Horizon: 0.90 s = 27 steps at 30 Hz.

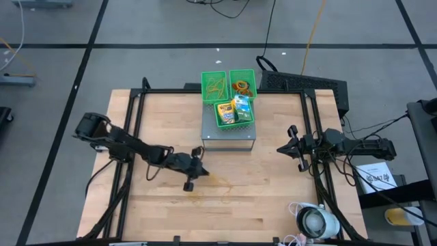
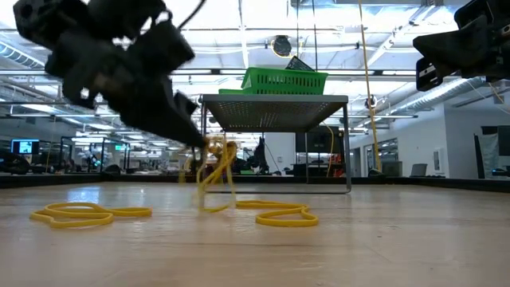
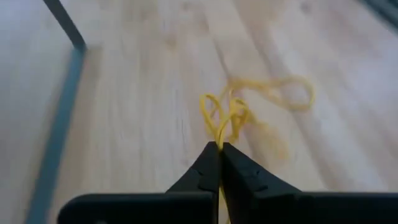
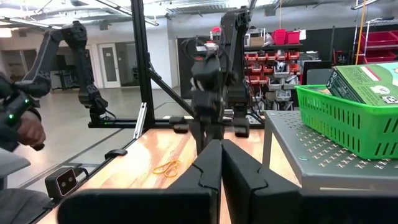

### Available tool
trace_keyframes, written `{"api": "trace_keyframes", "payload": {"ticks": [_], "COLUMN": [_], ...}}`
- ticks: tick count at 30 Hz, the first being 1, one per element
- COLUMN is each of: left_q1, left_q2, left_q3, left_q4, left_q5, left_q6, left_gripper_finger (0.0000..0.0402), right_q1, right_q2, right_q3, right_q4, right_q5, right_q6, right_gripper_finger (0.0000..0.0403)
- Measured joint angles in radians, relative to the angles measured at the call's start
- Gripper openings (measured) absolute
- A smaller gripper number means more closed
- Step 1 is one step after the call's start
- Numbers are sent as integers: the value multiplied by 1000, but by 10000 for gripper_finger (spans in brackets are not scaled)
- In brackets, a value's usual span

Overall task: Pick & Place Office Desk Supplies
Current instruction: Put the yellow rubber band into the left green bin on the shelf

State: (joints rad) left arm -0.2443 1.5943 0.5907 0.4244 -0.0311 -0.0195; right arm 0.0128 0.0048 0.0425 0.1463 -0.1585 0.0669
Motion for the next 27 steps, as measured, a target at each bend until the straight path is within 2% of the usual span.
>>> {"api": "trace_keyframes", "payload": {"ticks": [6, 10, 14, 18, 23, 27], "left_q1": [-7, -25, -39, -49, -53, -53], "left_q2": [-132, -180, -181, -158, -139, -139], "left_q3": [0, 1, 1, 1, 2, 1], "left_q4": [-20, -99, -189, -231, -270, -312], "left_q5": [-4, 44, 51, 48, 58, 57], "left_q6": [-5, 0, -34, -59, -103, -141], "left_gripper_finger": [22, 10, 10, 17, 6, 17], "right_q1": [0, 0, 0, 0, 0, 0], "right_q2": [0, 0, 0, 0, 0, 0], "right_q3": [0, 0, 0, 0, 0, 0], "right_q4": [0, 0, 0, 0, 0, 0], "right_q5": [0, 0, 0, 0, 0, 0], "right_q6": [0, 0, 0, 0, 0, 0], "right_gripper_finger": [0, 0, 0, 0, 0, 0]}}
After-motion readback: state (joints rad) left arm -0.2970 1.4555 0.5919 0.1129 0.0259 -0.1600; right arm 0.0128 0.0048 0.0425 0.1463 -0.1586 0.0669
